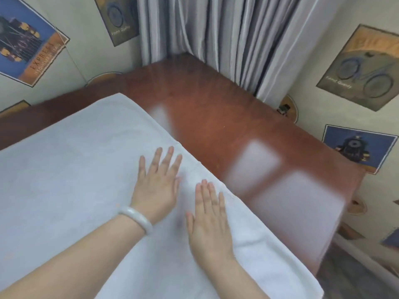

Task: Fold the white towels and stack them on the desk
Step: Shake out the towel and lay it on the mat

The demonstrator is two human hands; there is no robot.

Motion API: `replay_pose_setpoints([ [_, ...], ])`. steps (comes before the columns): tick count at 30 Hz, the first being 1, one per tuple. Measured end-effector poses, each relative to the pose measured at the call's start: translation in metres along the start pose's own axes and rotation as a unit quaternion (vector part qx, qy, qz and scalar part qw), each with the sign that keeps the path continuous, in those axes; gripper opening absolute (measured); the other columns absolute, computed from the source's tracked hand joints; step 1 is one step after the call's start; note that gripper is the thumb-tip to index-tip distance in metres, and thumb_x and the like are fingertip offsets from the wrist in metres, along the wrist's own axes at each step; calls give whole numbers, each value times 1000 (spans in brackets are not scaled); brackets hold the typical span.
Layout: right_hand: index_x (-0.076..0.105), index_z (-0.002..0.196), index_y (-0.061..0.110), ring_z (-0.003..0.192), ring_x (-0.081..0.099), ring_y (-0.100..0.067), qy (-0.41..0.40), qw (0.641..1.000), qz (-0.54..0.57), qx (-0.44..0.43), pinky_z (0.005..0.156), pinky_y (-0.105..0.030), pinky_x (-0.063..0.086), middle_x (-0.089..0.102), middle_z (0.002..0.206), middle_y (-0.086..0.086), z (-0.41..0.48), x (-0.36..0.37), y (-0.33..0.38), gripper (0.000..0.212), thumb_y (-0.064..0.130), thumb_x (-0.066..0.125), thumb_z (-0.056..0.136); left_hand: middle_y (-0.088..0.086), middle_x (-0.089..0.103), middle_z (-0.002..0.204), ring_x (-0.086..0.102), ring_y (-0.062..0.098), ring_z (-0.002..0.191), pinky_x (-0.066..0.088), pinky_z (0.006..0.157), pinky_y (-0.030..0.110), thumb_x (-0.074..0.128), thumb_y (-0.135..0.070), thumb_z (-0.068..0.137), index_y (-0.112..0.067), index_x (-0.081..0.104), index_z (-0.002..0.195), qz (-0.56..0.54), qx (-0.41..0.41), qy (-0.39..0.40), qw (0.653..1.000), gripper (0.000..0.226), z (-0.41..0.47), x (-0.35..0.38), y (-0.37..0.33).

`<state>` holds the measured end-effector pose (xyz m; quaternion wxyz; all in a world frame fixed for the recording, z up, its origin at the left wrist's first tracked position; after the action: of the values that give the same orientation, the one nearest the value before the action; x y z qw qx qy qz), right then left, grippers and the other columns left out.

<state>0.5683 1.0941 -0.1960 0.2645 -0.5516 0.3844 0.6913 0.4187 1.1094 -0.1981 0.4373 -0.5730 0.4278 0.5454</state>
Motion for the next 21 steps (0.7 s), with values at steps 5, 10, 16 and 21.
replay_pose_setpoints([
  [5,33,152,8,150,18,-18,40,999,-21,-12,118,-42,17,24,161,-6,-41,3,-56,59,38,32,100,-2,21,163,19,23,150,11,113,66,13,-47,100,-29,27,155,-18,9,54,998,59,-24,35,-42],
  [10,17,157,14,151,10,-12,50,995,-63,61,121,-39,12,15,164,1,-95,-23,-153,65,50,19,102,-6,9,165,5,18,152,0,116,62,9,-50,98,-34,15,157,-16,-6,52,998,61,-26,34,-41],
  [16,30,151,1,149,20,-25,-3,979,-82,185,119,-49,14,28,159,-13,-113,-48,-180,74,53,9,103,4,15,164,13,28,151,8,116,64,9,-50,96,-24,22,156,-26,-24,28,999,67,-43,16,-56],
  [21,27,154,11,150,16,-18,60,997,-35,-36,119,-45,13,17,163,-1,-105,-17,-100,63,47,22,102,6,21,163,23,27,149,16,113,65,14,-48,102,-22,30,154,-57,-47,27,997,60,-147,26,-73],
])
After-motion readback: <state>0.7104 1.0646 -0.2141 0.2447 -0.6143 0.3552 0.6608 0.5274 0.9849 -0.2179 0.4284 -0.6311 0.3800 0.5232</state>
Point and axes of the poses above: each hand's wrist, its own z-axis towards the middle knuckle, its own x-axis out of the palm, y = z × x, the point moved 9 cm from there along z, towards the middle knuckle
